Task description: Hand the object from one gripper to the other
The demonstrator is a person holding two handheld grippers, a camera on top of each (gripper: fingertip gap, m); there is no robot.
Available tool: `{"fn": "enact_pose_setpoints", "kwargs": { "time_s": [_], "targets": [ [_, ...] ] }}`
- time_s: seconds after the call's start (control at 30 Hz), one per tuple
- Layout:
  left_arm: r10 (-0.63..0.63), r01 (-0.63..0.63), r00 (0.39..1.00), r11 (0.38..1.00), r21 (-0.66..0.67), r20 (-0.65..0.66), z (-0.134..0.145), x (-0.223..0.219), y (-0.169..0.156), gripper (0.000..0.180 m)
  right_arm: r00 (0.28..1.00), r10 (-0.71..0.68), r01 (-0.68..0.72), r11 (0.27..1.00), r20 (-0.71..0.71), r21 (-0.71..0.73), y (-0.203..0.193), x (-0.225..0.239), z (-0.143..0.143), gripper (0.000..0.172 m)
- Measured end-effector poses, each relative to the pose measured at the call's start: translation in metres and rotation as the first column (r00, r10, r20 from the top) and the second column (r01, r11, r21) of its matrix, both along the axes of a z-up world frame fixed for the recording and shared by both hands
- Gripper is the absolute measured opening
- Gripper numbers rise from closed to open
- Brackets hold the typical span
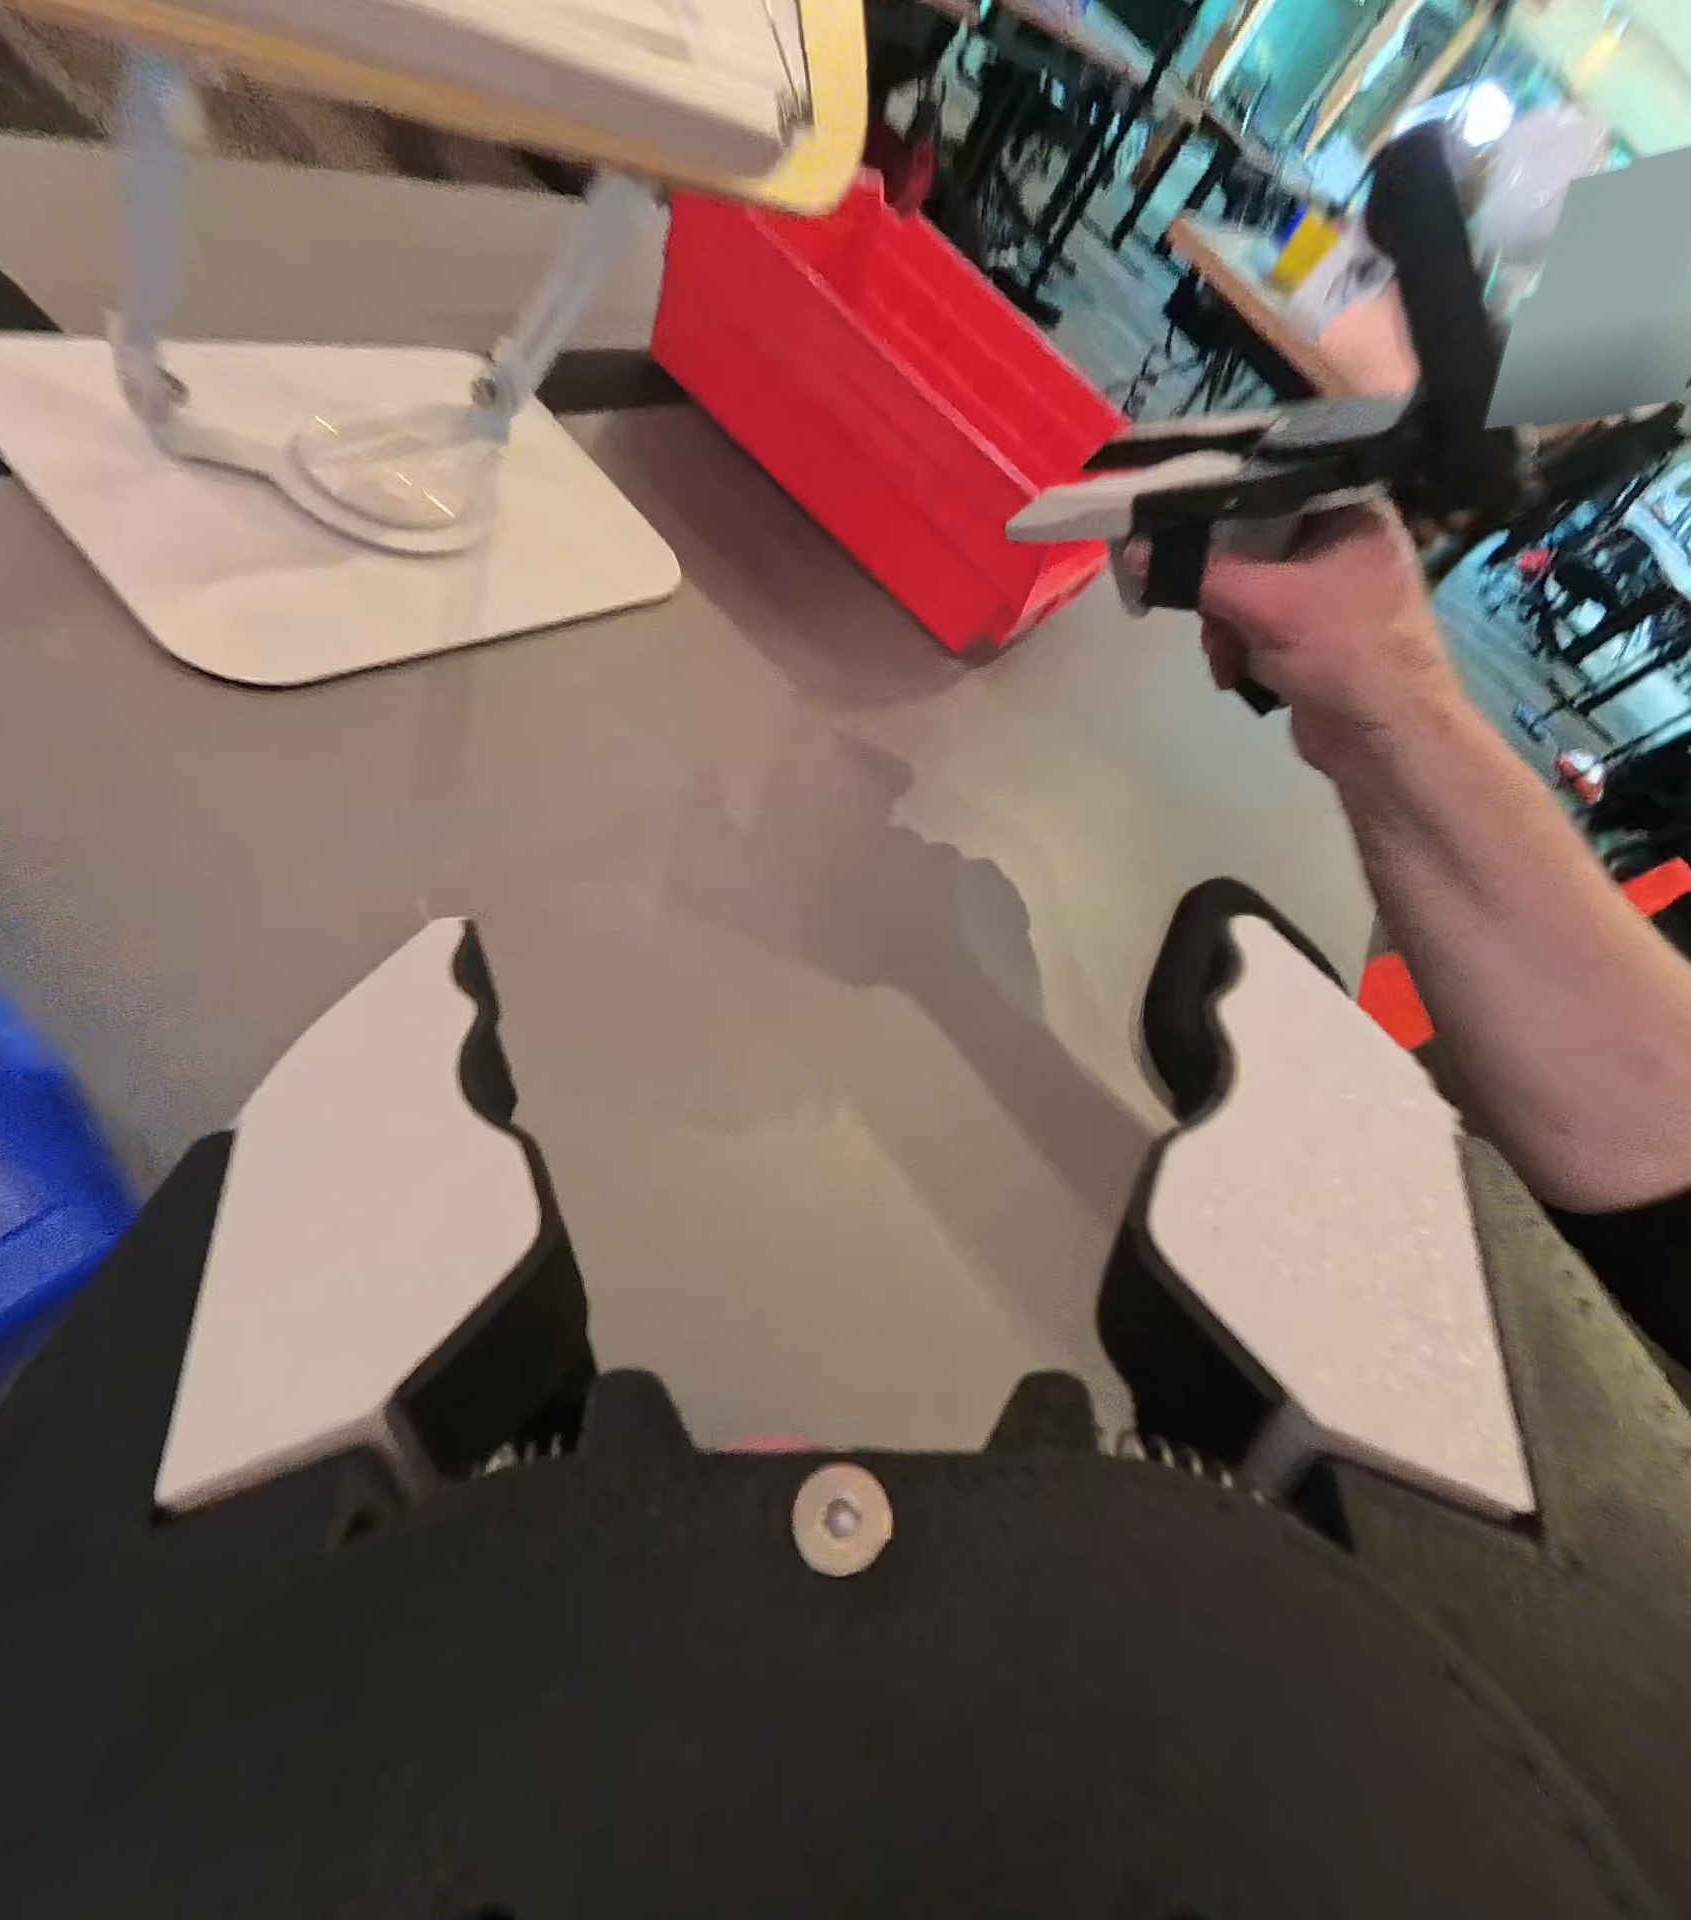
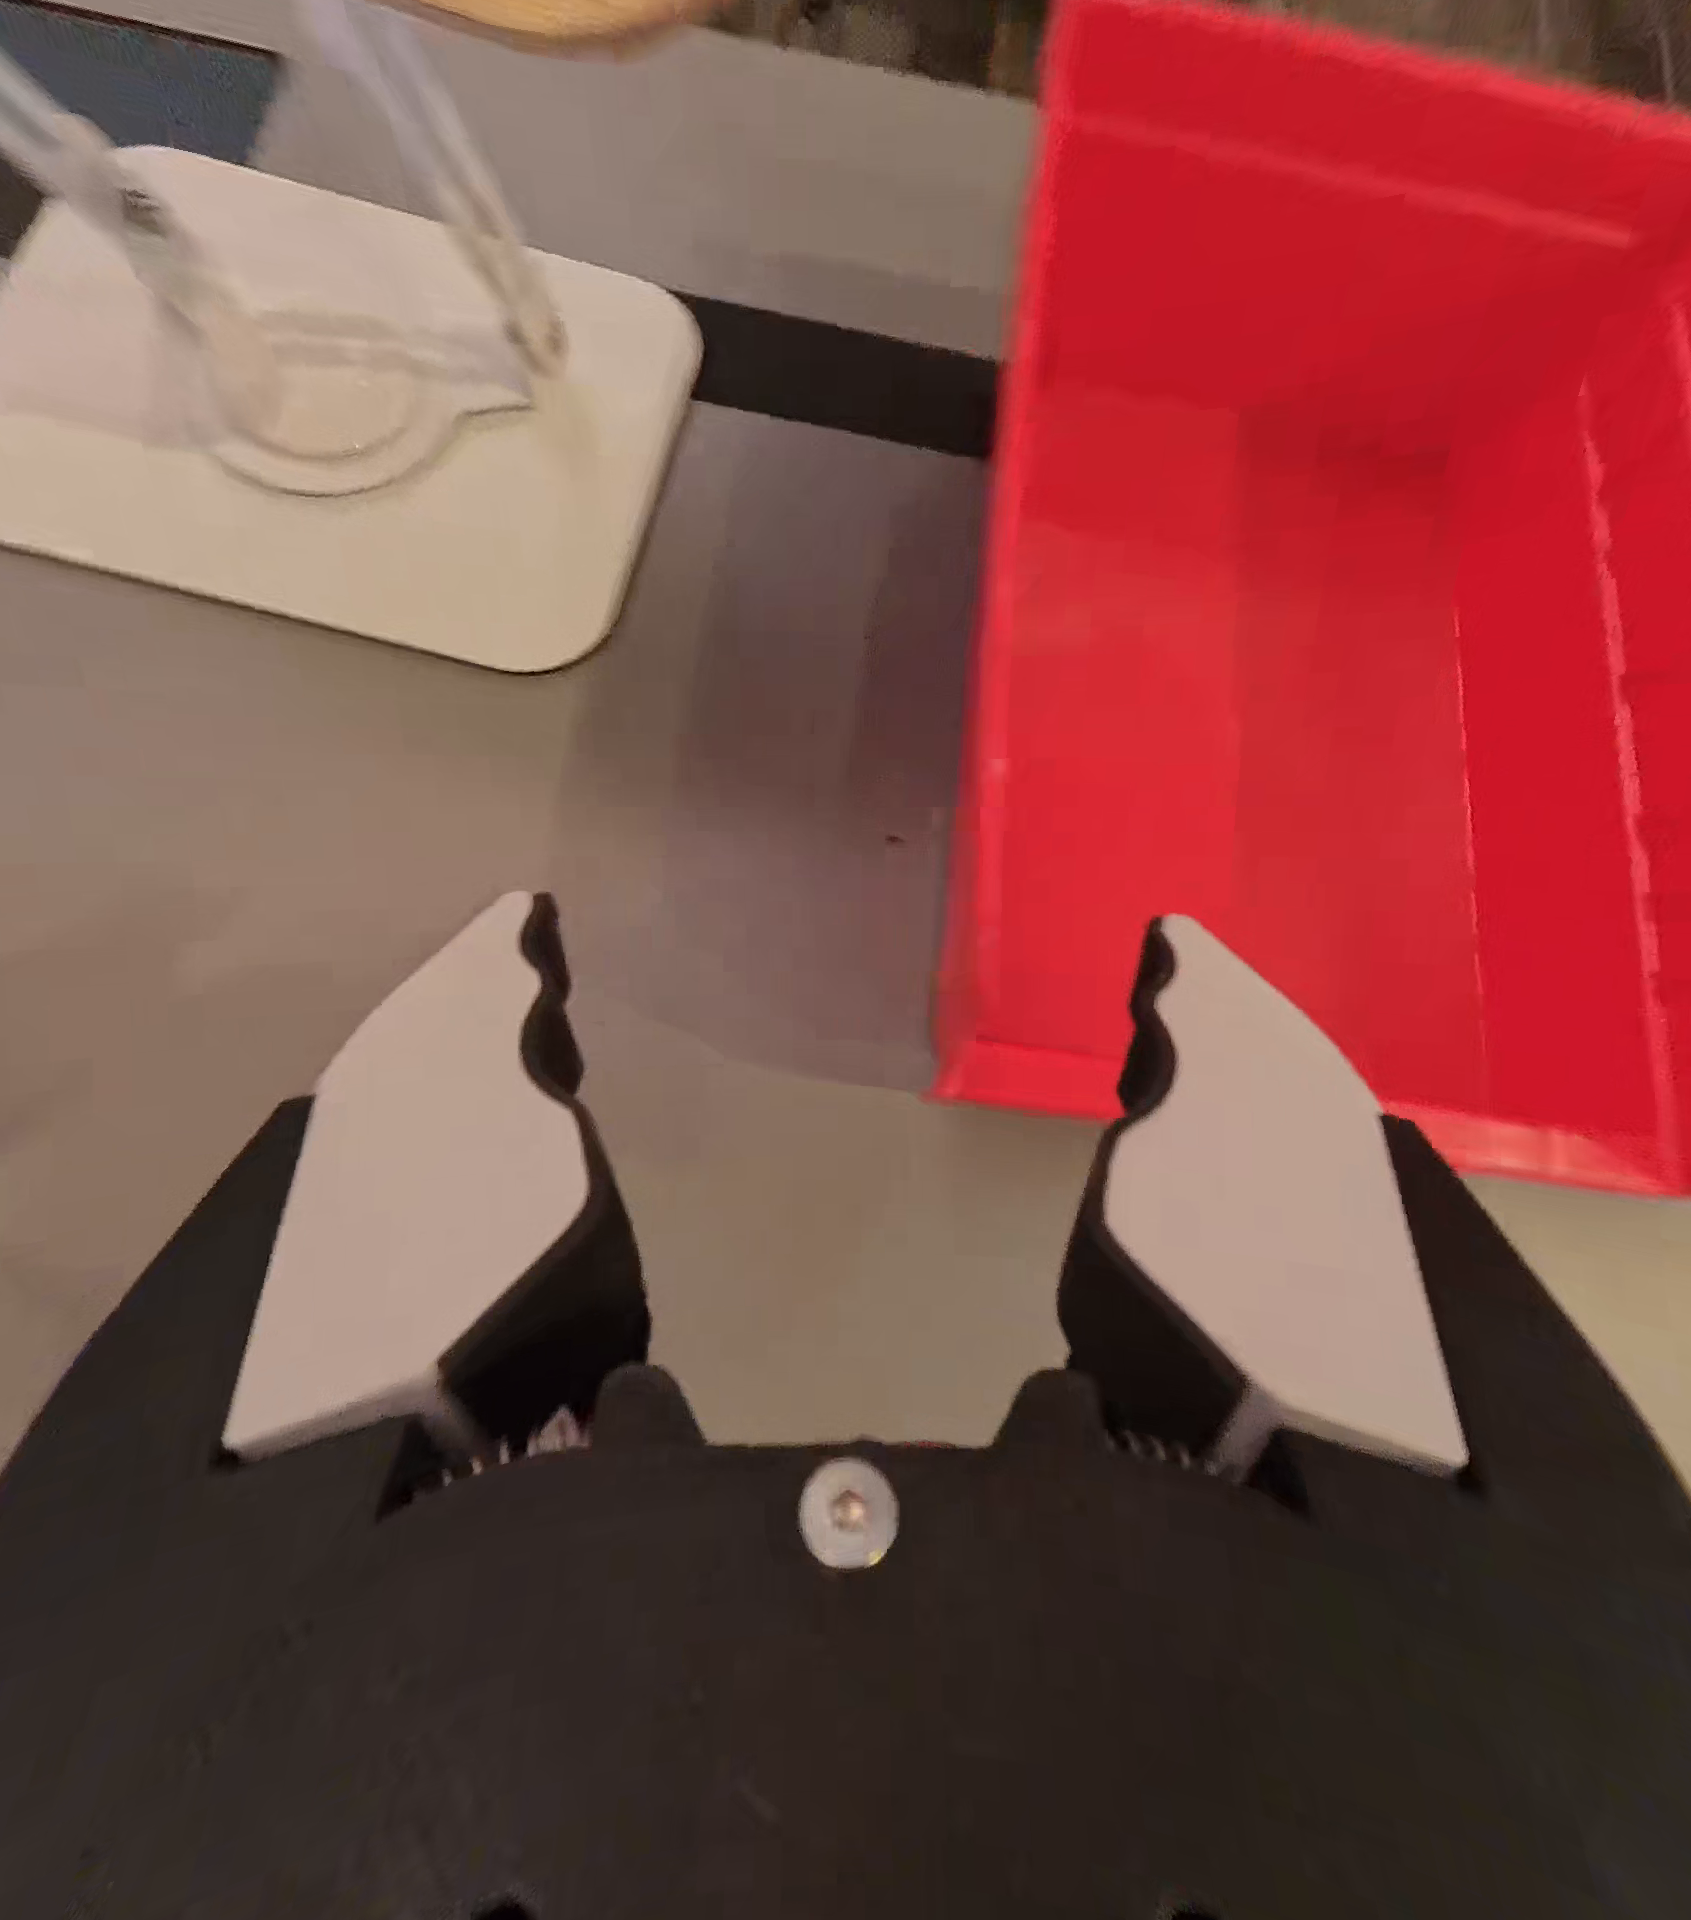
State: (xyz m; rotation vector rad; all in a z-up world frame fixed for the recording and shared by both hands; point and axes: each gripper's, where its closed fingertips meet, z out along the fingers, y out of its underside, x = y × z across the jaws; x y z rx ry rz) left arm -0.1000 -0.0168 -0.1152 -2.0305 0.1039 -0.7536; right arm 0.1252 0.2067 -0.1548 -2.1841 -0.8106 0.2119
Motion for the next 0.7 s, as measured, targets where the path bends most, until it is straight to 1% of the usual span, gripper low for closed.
{"fn": "enact_pose_setpoints", "kwargs": {
  "time_s": [0.03, 0.07, 0.1, 0.13, 0.17, 0.2, 0.23, 0.3, 0.33, 0.37, 0.4, 0.43, 0.47, 0.5, 0.53, 0.57, 0.6, 0.67, 0.7],
  "targets": [
    [-0.028, 0.028, 1.000, 0.999, -0.024, -0.011, -0.008, 0.013, 0.007, 0.132, 0.999, 0.042, -0.042, 0.999, -0.008, 0.020, -0.010, -0.012, 0.002, 0.107],
    [-0.054, 0.053, 0.998, 0.998, -0.038, -0.018, -0.015, 0.026, 0.015, 0.134, 0.997, 0.080, -0.079, 0.996, -0.010, 0.027, -0.018, -0.025, 0.000, 0.111],
    [-0.066, 0.064, 0.997, 0.997, -0.052, -0.036, -0.024, 0.036, 0.024, 0.138, 0.994, 0.107, -0.107, 0.994, -0.005, 0.023, -0.026, -0.035, -0.006, 0.117],
    [-0.062, 0.057, 0.996, 0.996, -0.072, -0.070, -0.036, 0.043, 0.035, 0.146, 0.991, 0.136, -0.136, 0.991, -0.004, 0.015, -0.032, -0.045, -0.013, 0.121],
    [-0.067, 0.059, 0.994, 0.994, -0.090, -0.087, -0.047, 0.049, 0.043, 0.147, 0.986, 0.167, -0.167, 0.986, -0.012, 0.005, -0.039, -0.055, -0.022, 0.125],
    [-0.071, 0.062, 0.995, 0.992, -0.112, -0.077, -0.057, 0.056, 0.051, 0.147, 0.981, 0.193, -0.194, 0.981, -0.024, -0.011, -0.045, -0.064, -0.031, 0.128],
    [-0.068, 0.057, 0.995, 0.989, -0.135, -0.079, -0.068, 0.060, 0.059, 0.147, 0.976, 0.212, -0.214, 0.976, -0.036, -0.032, -0.051, -0.073, -0.041, 0.123],
    [-0.058, 0.044, 0.994, 0.987, -0.155, -0.089, -0.084, 0.066, 0.072, 0.147, 0.972, 0.230, -0.233, 0.969, -0.040, -0.077, -0.058, -0.082, -0.063, 0.123],
    [-0.055, 0.038, 0.992, 0.988, -0.150, -0.113, -0.089, 0.068, 0.077, 0.147, 0.970, 0.240, -0.241, 0.966, -0.030, -0.093, -0.060, -0.085, -0.074, 0.124],
    [-0.057, 0.032, 0.984, 0.988, -0.148, -0.166, -0.098, 0.068, 0.081, 0.147, 0.969, 0.247, -0.248, 0.962, -0.025, -0.114, -0.063, -0.088, -0.085, 0.124],
    [-0.061, 0.025, 0.975, 0.986, -0.166, -0.213, -0.109, 0.068, 0.084, 0.147, 0.967, 0.254, -0.254, 0.958, -0.021, -0.133, -0.065, -0.090, -0.094, 0.124],
    [-0.063, 0.020, 0.972, 0.982, -0.186, -0.228, -0.117, 0.069, 0.086, 0.147, 0.963, 0.268, -0.270, 0.951, -0.029, -0.152, -0.068, -0.093, -0.102, 0.125],
    [-0.058, 0.009, 0.968, 0.981, -0.196, -0.243, -0.124, 0.070, 0.087, 0.146, 0.958, 0.284, -0.286, 0.942, -0.040, -0.174, -0.071, -0.096, -0.109, 0.124],
    [-0.053, -0.005, 0.960, 0.978, -0.207, -0.277, -0.133, 0.069, 0.088, 0.145, 0.952, 0.303, -0.304, 0.936, -0.035, -0.176, -0.073, -0.096, -0.115, 0.119],
    [-0.069, -0.010, 0.942, 0.972, -0.234, -0.328, -0.144, 0.067, 0.086, 0.135, 0.943, 0.331, -0.331, 0.933, -0.024, -0.140, -0.072, -0.098, -0.119, 0.117],
    [-0.056, -0.031, 0.919, 0.977, -0.212, -0.391, -0.149, 0.064, 0.088, 0.129, 0.936, 0.350, -0.350, 0.930, -0.021, -0.113, -0.071, -0.099, -0.120, 0.116],
    [-0.055, -0.039, 0.908, 0.976, -0.216, -0.415, -0.150, 0.063, 0.088, 0.128, 0.936, 0.352, -0.352, 0.928, -0.023, -0.119, -0.071, -0.099, -0.120, 0.116],
    [-0.065, -0.034, 0.902, 0.975, -0.220, -0.426, -0.152, 0.067, 0.088, 0.139, 0.950, 0.312, -0.311, 0.943, -0.016, -0.120, -0.066, -0.098, -0.120, 0.121],
    [-0.066, -0.033, 0.904, 0.975, -0.222, -0.423, -0.152, 0.070, 0.087, 0.144, 0.953, 0.301, -0.301, 0.946, -0.016, -0.118, -0.065, -0.097, -0.120, 0.121]
  ]
}}
